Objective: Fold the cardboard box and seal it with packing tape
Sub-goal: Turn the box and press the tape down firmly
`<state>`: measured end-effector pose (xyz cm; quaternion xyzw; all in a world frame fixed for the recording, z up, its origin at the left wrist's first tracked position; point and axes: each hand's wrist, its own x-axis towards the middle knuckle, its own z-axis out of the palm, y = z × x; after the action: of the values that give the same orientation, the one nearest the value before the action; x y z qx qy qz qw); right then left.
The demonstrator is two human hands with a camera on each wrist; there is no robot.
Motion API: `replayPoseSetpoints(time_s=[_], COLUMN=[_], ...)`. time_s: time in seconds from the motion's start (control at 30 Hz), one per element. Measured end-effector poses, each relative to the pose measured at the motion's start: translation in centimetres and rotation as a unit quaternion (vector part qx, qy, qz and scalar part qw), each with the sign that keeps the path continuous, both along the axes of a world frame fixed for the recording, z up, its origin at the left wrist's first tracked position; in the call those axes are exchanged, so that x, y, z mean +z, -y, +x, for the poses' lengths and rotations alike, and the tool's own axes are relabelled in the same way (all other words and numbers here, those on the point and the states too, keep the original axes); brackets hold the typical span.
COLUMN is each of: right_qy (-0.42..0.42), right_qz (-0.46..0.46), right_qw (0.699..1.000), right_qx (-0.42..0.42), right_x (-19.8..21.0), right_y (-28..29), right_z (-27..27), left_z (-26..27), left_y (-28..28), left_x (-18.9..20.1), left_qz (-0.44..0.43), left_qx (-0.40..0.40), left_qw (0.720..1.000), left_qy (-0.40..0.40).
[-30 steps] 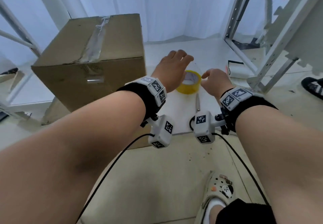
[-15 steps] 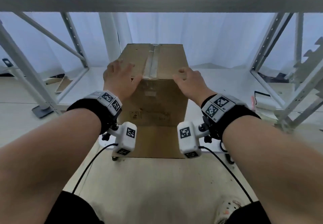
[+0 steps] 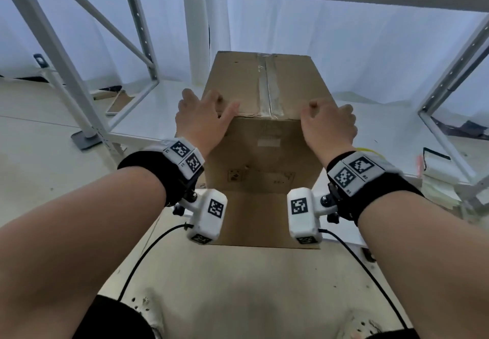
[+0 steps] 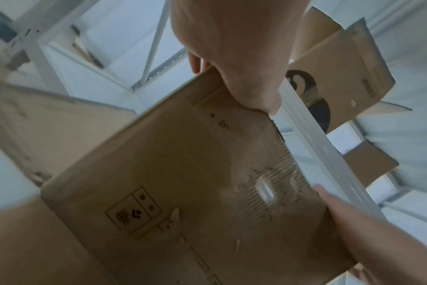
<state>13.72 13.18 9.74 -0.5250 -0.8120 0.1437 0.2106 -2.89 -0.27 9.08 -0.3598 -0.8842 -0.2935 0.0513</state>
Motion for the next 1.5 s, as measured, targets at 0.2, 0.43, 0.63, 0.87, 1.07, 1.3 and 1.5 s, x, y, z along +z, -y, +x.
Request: replayPoseSetpoints(time_s=[0.2,0.43,0.63,0.87,1.07,1.3,1.5], right_qy=[0.102,0.189,0.231,0.146,0.141,0.145,0.006], right_qz=[0.070,0.025,0.088,0.185,0.266,0.233,0.182], right_qw=[0.971,0.926,0.902,0.913,0.913,0.925,0.925], right_qx=[0.203,0.327,0.353,0.333,0.276,0.264,0.333], right_x=[0.0,1.5,1.3,-0.5,-2.7,-2.3,-0.5], right_y=[1.0,0.0,0.2,1.6,2.5,2.0,-0.2], right_z=[-1.9,-3.4,-3.0,-1.5,-1.7,-1.4,0.1], left_z=[1.0,0.3,0.2,0.5,0.6,1.2,3.7], left_y=[-0.8,-0.4,-0.5,-0.4,-0.3,-0.4,-0.8], left_x=[-0.2,-0.4,-0.5,-0.6,-0.9,-0.5,-0.8], left_qz=[-0.063,-0.049,-0.041,-0.036,-0.056,-0.097,-0.091], left_qx=[-0.116,-0.136,-0.126,-0.133,-0.131,-0.191,-0.296], left_qw=[0.986,0.983,0.984,0.983,0.976,0.954,0.911], left_qy=[-0.103,-0.112,-0.122,-0.122,-0.166,-0.207,-0.272])
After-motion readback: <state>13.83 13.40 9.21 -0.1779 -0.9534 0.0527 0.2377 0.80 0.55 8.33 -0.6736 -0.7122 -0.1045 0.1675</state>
